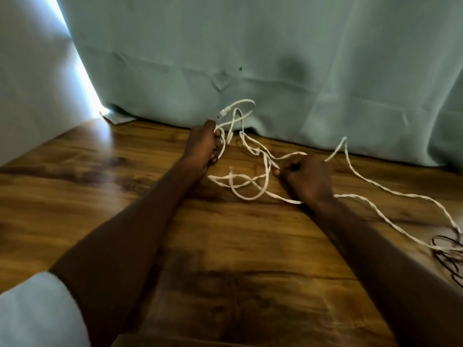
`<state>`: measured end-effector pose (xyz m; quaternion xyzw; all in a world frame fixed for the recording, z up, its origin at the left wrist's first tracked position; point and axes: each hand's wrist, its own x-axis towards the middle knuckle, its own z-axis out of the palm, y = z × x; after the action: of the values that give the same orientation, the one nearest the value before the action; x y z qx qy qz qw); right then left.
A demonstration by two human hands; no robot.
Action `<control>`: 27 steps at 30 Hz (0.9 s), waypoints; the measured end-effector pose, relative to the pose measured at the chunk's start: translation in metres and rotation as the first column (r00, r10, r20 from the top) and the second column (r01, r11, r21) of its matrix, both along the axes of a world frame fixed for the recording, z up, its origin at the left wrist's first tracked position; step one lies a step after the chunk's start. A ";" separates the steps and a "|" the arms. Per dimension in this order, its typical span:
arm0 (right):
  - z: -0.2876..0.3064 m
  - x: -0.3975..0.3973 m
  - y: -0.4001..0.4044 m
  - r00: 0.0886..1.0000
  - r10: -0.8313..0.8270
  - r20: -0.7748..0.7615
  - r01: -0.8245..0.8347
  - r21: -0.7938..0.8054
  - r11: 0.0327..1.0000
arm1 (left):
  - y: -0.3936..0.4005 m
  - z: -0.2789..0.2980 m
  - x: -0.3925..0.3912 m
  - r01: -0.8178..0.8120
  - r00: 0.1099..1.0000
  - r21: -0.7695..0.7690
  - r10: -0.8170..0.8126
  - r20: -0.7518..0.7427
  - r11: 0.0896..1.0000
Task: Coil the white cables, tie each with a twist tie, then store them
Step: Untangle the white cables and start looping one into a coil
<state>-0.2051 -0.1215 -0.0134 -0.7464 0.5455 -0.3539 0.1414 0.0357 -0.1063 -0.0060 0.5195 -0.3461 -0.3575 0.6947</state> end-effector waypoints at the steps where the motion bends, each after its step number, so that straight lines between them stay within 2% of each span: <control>1: 0.003 0.002 -0.003 0.998 -0.013 -0.063 0.012 -0.014 1.000 | -0.001 0.000 0.000 0.004 1.000 0.004 -0.004 -0.005 1.000; 3: 0.010 0.005 -0.006 0.991 0.024 -0.132 -0.021 0.024 0.999 | -0.001 0.000 0.001 0.011 1.000 0.004 -0.011 -0.024 1.000; 5: 0.024 0.006 -0.010 0.966 0.172 -0.194 -0.139 0.175 0.975 | -0.002 0.003 0.004 -0.002 0.999 -0.001 0.002 -0.046 1.000; 7: 0.045 0.006 -0.012 0.890 0.354 -0.288 -0.255 0.330 0.909 | -0.001 0.006 0.009 -0.033 0.997 -0.001 0.033 -0.072 0.999; 9: 0.066 0.009 -0.009 0.857 0.456 -0.240 -0.342 0.396 0.852 | 0.000 0.010 0.012 -0.056 0.993 0.003 0.056 -0.106 0.998; 12: 0.086 0.017 -0.012 0.896 0.441 -0.053 -0.389 0.384 0.837 | 0.003 0.016 0.012 -0.063 0.987 -0.003 0.062 -0.149 0.998; 14: 0.093 0.025 -0.015 0.925 0.370 -0.091 -0.309 0.389 0.868 | 0.004 0.019 0.009 -0.058 0.985 -0.008 0.056 -0.164 0.998; 15: 0.094 0.027 -0.017 0.929 0.325 -0.177 -0.243 0.370 0.897 | 0.004 0.019 0.008 -0.053 0.985 -0.010 0.050 -0.165 0.999; 17: 0.091 0.031 -0.023 0.901 0.194 -0.388 -0.099 0.250 0.963 | 0.004 0.021 0.005 -0.038 0.986 -0.016 0.035 -0.162 0.999; 18: 0.090 0.035 -0.023 0.896 0.108 -0.430 -0.051 0.142 0.989 | 0.005 0.022 0.004 -0.031 0.987 -0.016 0.028 -0.160 0.999; 19: 0.089 0.040 -0.020 0.918 0.022 -0.396 -0.025 0.000 1.000 | 0.006 0.024 0.005 -0.024 0.988 -0.018 0.021 -0.156 1.000; 21: 0.087 0.052 -0.011 0.990 -0.025 -0.137 -0.018 -0.305 0.952 | 0.009 0.029 0.004 -0.017 0.992 -0.037 0.012 -0.126 0.999; 22: 0.084 0.059 -0.006 0.998 0.058 0.003 -0.051 -0.432 0.901 | 0.011 0.031 0.004 -0.021 0.997 -0.058 0.016 -0.080 0.998; 23: 0.080 0.065 -0.002 0.981 0.184 0.069 -0.119 -0.540 0.833 | 0.014 0.032 0.003 -0.030 1.000 -0.091 0.030 -0.005 0.995; 25: 0.069 0.076 0.003 0.922 0.386 -0.022 -0.297 -0.680 0.670 | 0.015 0.034 0.002 -0.054 0.972 -0.217 0.102 0.213 0.975; 27: 0.056 0.082 0.002 0.884 0.441 -0.156 -0.410 -0.713 0.568 | 0.015 0.036 0.000 -0.091 0.858 -0.356 0.255 0.446 0.930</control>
<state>-0.1231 -0.1192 0.0422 -0.8412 0.1600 -0.5109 -0.0758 0.0354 -0.0909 0.0301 0.5009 -0.5140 -0.0897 0.6906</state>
